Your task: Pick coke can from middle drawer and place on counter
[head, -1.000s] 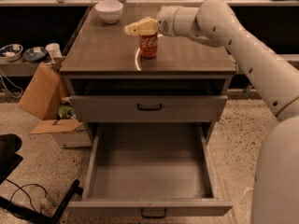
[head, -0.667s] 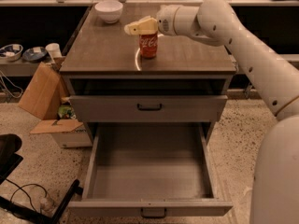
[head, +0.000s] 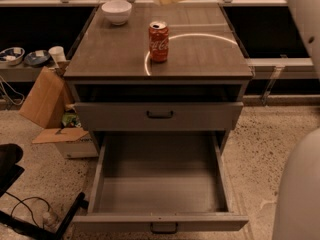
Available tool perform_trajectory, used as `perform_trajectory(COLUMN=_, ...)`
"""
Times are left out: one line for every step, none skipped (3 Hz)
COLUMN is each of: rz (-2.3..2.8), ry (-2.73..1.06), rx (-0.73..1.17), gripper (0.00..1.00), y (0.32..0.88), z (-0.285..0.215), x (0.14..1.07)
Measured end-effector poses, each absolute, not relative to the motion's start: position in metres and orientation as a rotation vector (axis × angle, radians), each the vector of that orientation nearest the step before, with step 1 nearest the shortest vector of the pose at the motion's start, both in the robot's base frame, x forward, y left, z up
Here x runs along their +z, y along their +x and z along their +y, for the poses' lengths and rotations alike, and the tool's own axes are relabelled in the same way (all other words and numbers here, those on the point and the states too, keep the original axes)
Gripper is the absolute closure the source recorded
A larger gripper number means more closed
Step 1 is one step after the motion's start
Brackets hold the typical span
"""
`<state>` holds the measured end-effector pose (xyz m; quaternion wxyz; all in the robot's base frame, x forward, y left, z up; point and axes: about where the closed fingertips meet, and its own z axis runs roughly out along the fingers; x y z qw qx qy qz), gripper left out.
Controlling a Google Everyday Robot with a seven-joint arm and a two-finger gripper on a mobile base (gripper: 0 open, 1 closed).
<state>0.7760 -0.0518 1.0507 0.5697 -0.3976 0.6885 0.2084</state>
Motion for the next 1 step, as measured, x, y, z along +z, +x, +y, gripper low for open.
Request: perform_trajectory(rz=1.637, ry=-1.007, rx=0.421, gripper=0.0, y=0.726, z=-0.1014, x=1.0698)
